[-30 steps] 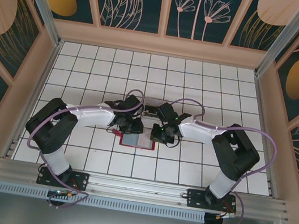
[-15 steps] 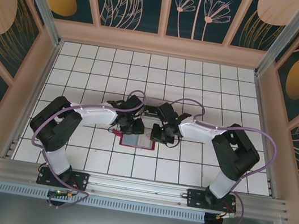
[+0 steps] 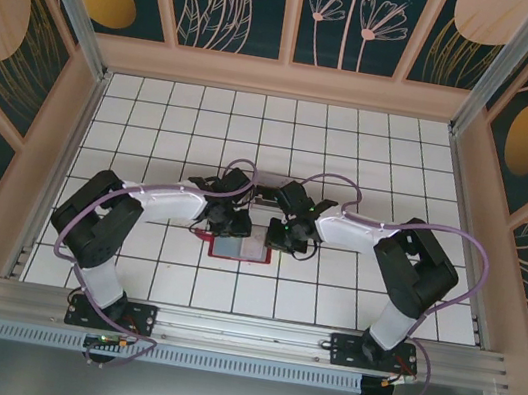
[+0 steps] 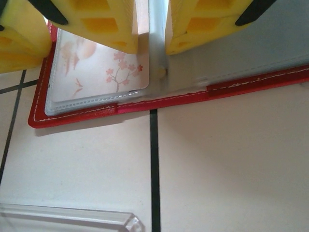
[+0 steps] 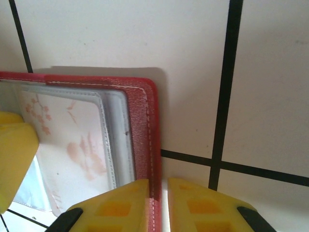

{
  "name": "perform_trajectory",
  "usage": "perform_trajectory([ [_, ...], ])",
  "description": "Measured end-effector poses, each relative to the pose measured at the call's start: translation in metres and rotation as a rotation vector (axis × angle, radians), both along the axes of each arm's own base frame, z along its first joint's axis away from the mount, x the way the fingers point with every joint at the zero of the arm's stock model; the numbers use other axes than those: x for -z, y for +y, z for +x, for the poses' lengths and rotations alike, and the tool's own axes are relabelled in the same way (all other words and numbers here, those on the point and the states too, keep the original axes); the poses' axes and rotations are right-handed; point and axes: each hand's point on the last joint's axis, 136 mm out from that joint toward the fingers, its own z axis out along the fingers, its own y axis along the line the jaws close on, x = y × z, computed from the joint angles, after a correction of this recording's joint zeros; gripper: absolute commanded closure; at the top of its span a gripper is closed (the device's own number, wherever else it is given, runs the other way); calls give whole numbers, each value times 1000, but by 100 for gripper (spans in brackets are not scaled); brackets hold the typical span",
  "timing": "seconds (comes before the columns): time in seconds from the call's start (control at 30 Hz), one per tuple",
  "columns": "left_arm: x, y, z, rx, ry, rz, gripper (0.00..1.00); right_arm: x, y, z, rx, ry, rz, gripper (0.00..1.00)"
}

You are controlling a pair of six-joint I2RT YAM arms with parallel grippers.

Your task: Take the credit cards out of the card holder

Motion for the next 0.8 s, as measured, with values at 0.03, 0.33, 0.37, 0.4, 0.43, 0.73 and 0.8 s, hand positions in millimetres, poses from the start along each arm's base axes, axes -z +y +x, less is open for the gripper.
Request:
perform_trajectory([
  [0.03,-1,1,0,-1,-3,3,77,0,0,0,0,0,0,82],
  [0.33,-15,6,0,-10,-30,7,80,0,-1,0,1,1,-5,81],
  [0.37,-16,6,0,-10,-32,5,80,1,-1,-1,1,2,-6,81],
  [0.4,-17,5,1,-10,-34,3,80,1,-1,-1,1,3,-7,81],
  [0.43,-18,5,1,-10,-36,0,80,0,-2,-1,1,5,-9,81],
  [0.73,-16,-7,-4,-24,-17,-116,80,-8,6,2,2,-5,22,73],
  [0.8,-13,-5,-6,-31,-5,-127,80,-8,8,1,-1,-7,28,71],
])
